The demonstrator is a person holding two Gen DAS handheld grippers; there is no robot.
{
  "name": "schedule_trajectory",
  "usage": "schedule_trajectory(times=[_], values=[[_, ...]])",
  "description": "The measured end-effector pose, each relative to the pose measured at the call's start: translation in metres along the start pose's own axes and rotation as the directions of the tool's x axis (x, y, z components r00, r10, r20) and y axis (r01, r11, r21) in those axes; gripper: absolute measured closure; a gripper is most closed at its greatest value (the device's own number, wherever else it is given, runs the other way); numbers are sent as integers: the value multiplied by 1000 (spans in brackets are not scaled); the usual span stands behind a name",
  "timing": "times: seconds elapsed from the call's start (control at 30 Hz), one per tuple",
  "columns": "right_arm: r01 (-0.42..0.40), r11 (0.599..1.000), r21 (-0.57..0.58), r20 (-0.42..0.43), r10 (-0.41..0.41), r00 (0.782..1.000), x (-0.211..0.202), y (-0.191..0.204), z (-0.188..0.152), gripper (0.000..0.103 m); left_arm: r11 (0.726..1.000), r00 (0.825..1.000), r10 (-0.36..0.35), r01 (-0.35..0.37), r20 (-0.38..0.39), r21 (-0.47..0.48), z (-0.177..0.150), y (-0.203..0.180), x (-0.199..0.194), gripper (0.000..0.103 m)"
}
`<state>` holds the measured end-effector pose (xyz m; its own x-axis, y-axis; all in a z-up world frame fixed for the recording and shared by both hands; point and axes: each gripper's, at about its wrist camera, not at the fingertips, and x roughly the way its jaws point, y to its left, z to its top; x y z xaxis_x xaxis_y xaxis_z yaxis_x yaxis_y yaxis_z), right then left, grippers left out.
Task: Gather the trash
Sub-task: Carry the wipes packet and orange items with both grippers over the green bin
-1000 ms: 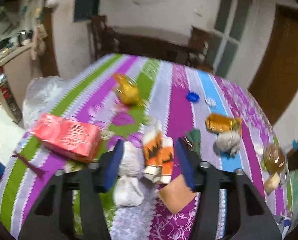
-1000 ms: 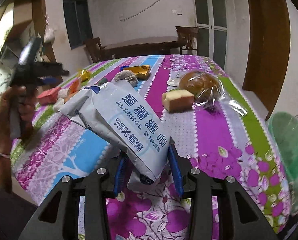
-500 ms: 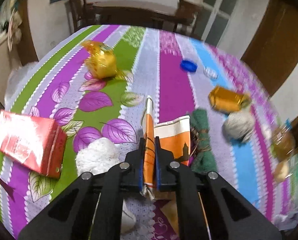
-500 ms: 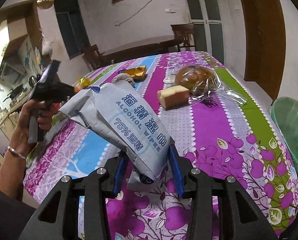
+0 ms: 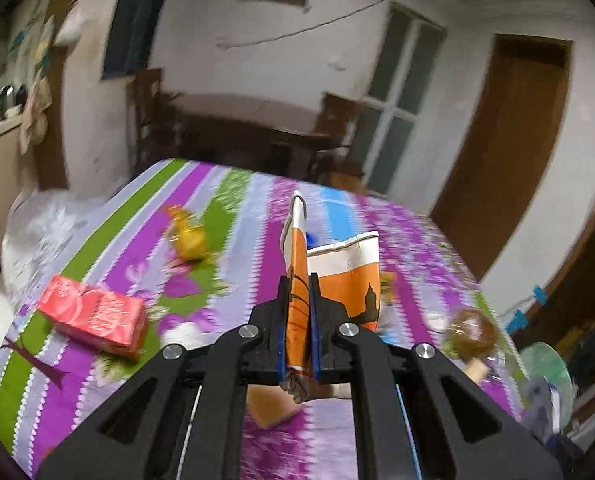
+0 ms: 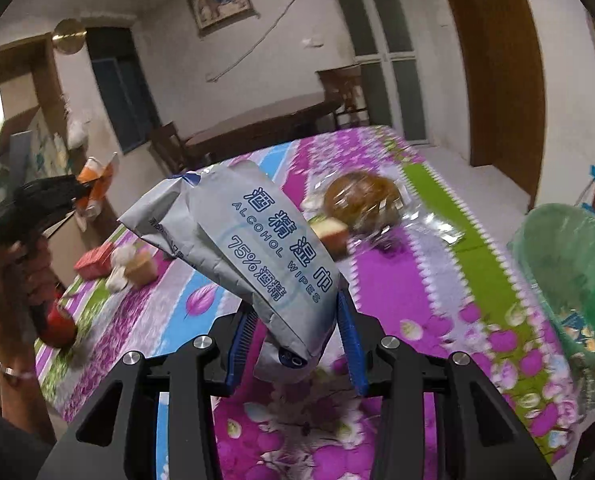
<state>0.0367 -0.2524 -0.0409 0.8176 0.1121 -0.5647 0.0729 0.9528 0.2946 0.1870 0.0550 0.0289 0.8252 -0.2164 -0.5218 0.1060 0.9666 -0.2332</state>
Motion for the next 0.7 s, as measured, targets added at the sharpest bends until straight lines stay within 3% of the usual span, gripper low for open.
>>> schedule_trajectory(times=[0.23, 0.43, 0.7], values=[[52, 996, 71, 20, -54, 998, -11, -12, -7, 61, 983, 991, -114, 122, -64, 137, -30, -55, 4, 96], [72, 993, 92, 15, -74, 997, -15, -17, -16, 61, 971, 978, -146, 171, -150, 169, -63, -69, 13, 96], [97, 990, 105, 34, -101, 994, -19, -20, -21, 61, 961, 971, -169, 200, -168, 191, -72, -78, 13, 96]])
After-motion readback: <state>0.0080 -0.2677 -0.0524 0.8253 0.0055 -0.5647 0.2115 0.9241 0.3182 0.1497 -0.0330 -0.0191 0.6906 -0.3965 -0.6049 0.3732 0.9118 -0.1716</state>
